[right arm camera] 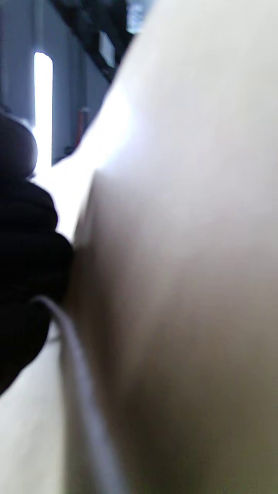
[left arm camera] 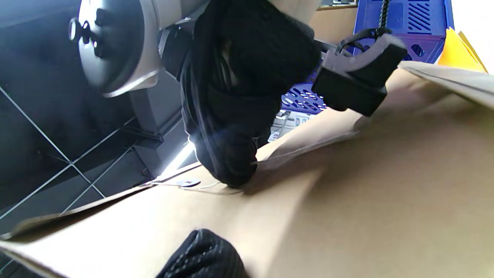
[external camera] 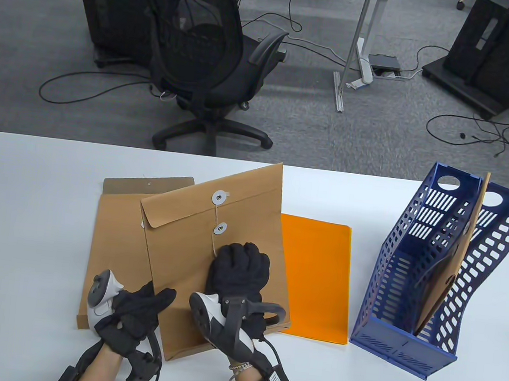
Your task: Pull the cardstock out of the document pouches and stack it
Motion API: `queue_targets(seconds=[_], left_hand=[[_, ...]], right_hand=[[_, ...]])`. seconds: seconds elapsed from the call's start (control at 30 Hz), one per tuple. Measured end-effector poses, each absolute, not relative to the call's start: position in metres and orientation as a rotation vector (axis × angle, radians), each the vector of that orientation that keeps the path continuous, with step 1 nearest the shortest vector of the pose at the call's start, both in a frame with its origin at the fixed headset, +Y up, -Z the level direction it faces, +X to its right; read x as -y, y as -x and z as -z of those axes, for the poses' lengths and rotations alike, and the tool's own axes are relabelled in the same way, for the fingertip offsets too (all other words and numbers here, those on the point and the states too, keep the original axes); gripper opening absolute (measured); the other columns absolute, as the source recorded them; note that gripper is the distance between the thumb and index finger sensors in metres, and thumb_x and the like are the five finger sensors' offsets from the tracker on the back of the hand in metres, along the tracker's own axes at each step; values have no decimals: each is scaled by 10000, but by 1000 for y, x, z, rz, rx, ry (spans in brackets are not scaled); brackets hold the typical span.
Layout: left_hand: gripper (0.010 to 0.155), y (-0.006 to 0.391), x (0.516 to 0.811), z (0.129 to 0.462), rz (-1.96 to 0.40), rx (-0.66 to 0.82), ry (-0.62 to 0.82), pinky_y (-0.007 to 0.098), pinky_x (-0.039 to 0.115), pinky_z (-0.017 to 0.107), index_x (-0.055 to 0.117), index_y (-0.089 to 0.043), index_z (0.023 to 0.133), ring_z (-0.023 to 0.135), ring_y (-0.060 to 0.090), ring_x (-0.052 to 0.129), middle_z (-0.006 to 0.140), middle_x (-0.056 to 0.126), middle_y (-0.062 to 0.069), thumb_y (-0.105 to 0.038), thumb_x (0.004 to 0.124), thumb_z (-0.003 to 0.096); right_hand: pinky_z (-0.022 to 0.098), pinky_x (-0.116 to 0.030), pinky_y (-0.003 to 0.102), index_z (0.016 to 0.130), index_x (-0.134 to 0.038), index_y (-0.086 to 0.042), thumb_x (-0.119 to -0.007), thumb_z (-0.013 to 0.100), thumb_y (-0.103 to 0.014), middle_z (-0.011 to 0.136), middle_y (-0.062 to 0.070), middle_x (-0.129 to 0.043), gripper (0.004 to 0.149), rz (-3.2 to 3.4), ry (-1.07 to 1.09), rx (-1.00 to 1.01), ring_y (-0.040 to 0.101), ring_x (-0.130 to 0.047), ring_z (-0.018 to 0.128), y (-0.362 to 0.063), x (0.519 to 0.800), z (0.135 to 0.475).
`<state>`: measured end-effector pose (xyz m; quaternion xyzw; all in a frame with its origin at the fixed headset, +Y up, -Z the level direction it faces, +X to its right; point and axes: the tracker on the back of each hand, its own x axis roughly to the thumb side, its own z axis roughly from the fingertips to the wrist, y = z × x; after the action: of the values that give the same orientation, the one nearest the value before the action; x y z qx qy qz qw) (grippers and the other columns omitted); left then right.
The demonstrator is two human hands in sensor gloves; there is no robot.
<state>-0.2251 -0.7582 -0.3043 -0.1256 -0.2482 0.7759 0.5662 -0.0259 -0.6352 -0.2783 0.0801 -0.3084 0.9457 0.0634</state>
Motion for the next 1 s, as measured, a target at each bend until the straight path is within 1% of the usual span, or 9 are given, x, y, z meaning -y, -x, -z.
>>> queue_targets(seconds=[0.1, 0.2, 0.3, 0.43, 0.53, 0.6, 0.77, 0.9, 1.0], left_hand=[[500, 225, 759, 304, -1773, 539, 264, 421, 810, 562, 588, -377, 1030, 847, 262, 927, 1010, 831, 77, -359, 710, 546], [496, 225, 760, 305, -1754, 542, 277, 428, 799, 571, 599, -389, 1027, 858, 256, 919, 1011, 835, 65, -359, 713, 545], [495, 224, 760, 304, -1749, 552, 287, 432, 796, 573, 611, -391, 1023, 859, 253, 920, 1006, 844, 60, -359, 719, 541], [495, 223, 761, 304, -1723, 564, 304, 434, 797, 571, 625, -391, 1019, 853, 250, 927, 998, 856, 55, -362, 725, 535], [493, 222, 761, 304, -1728, 578, 323, 435, 797, 572, 635, -390, 1015, 853, 247, 929, 994, 863, 50, -359, 730, 532], [494, 221, 760, 303, -1742, 586, 331, 433, 800, 570, 635, -391, 1015, 850, 244, 932, 991, 866, 51, -359, 730, 531], [493, 222, 761, 304, -1794, 590, 332, 429, 802, 570, 633, -393, 1016, 850, 240, 933, 991, 866, 46, -361, 728, 533], [494, 225, 763, 305, -1828, 573, 328, 429, 796, 577, 625, -396, 1018, 856, 240, 927, 998, 858, 43, -362, 725, 536], [494, 227, 765, 306, -1868, 556, 316, 429, 794, 580, 622, -398, 1020, 860, 241, 922, 1001, 854, 44, -362, 723, 538]], right_hand=[[659, -621, 564, 825, -781, -79, -667, 566, -357, 863, 91, -753, 397, -2729, -321, 767, 369, -696, 857, 20, 631, 279], [656, -624, 557, 831, -774, -77, -635, 573, -363, 844, 106, -762, 409, -2666, -364, 717, 358, -709, 837, 17, 622, 277], [659, -627, 540, 863, -743, -88, -583, 596, -353, 847, 100, -750, 408, -2667, -360, 777, 339, -707, 833, 12, 601, 274], [656, -632, 525, 880, -731, -104, -554, 597, -332, 851, 95, -743, 404, -2692, -279, 950, 338, -701, 832, -3, 569, 276], [663, -617, 526, 887, -718, -110, -539, 596, -324, 857, 97, -728, 403, -2675, -206, 947, 341, -683, 839, -20, 555, 286], [660, -610, 531, 882, -712, -109, -530, 593, -317, 854, 100, -721, 400, -2681, -143, 938, 344, -675, 837, -35, 553, 292], [615, -595, 575, 833, -754, -51, -567, 565, -273, 803, 161, -744, 395, -2636, -131, 945, 398, -680, 788, -59, 570, 296], [603, -591, 589, 817, -764, -33, -574, 555, -259, 788, 178, -751, 395, -2743, -174, 865, 414, -683, 774, -63, 600, 294], [605, -584, 596, 813, -766, -25, -577, 551, -253, 786, 185, -750, 395, -2856, -286, 826, 420, -679, 775, -54, 623, 290]])
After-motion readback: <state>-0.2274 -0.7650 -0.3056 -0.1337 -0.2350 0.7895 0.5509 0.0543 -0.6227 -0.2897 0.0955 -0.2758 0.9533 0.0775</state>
